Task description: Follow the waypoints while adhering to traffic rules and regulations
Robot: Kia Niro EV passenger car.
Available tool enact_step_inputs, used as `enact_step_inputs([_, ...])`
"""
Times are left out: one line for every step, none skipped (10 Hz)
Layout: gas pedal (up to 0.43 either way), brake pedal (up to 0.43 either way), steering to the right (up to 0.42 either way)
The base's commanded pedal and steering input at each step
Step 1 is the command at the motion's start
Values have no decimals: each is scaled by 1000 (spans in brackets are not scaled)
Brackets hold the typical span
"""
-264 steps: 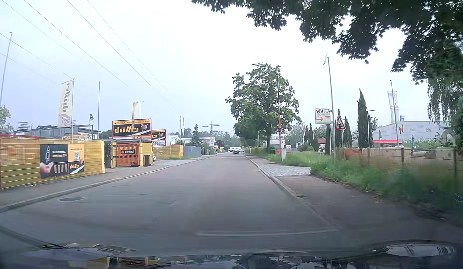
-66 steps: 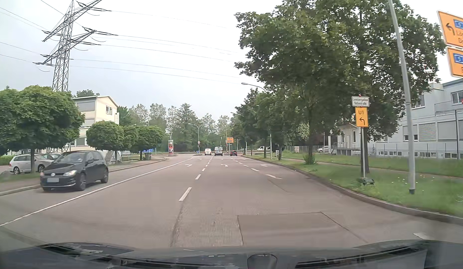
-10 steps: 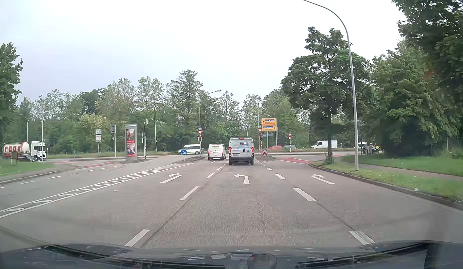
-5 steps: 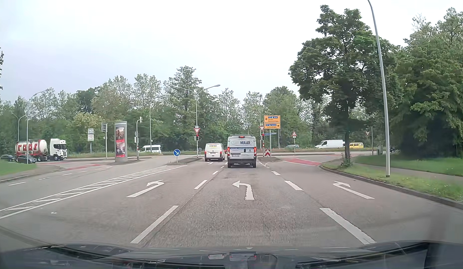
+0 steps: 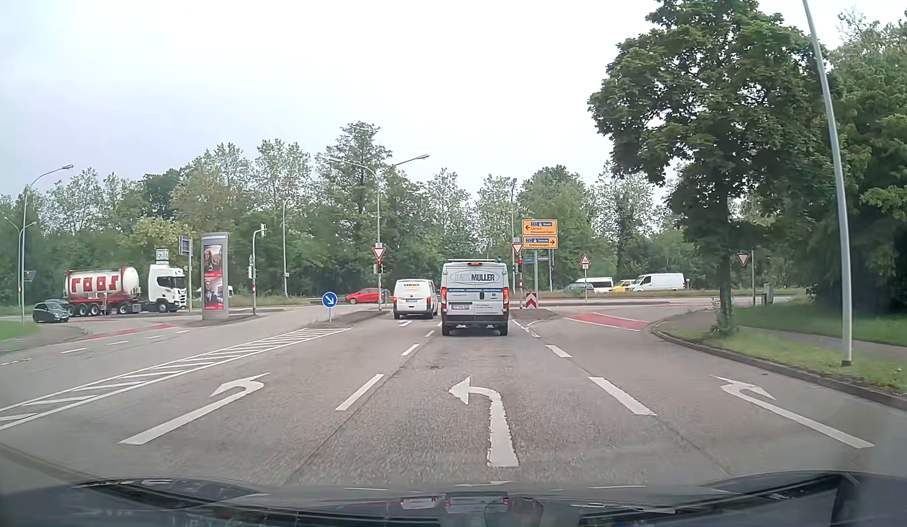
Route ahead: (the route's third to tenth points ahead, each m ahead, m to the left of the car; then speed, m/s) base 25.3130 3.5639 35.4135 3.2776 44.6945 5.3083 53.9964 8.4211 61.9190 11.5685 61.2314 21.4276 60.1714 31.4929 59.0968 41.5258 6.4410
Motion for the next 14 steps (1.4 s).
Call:
enact_step_inputs([0, 189, 4])
enact_step_inputs([0, 201, 4])
enact_step_inputs([0, 207, 4])
enact_step_inputs([0, 213, 4])
enact_step_inputs([0, 220, 4])
enact_step_inputs([0, 220, 3])
enact_step_inputs([0, 220, 3])
enact_step_inputs([0, 220, 3])
enact_step_inputs([0, 220, 3])
enact_step_inputs([0, 213, 3])
enact_step_inputs([0, 220, 3])
enact_step_inputs([0, 220, 3])
enact_step_inputs([0, 220, 3])
enact_step_inputs([0, 220, 3])
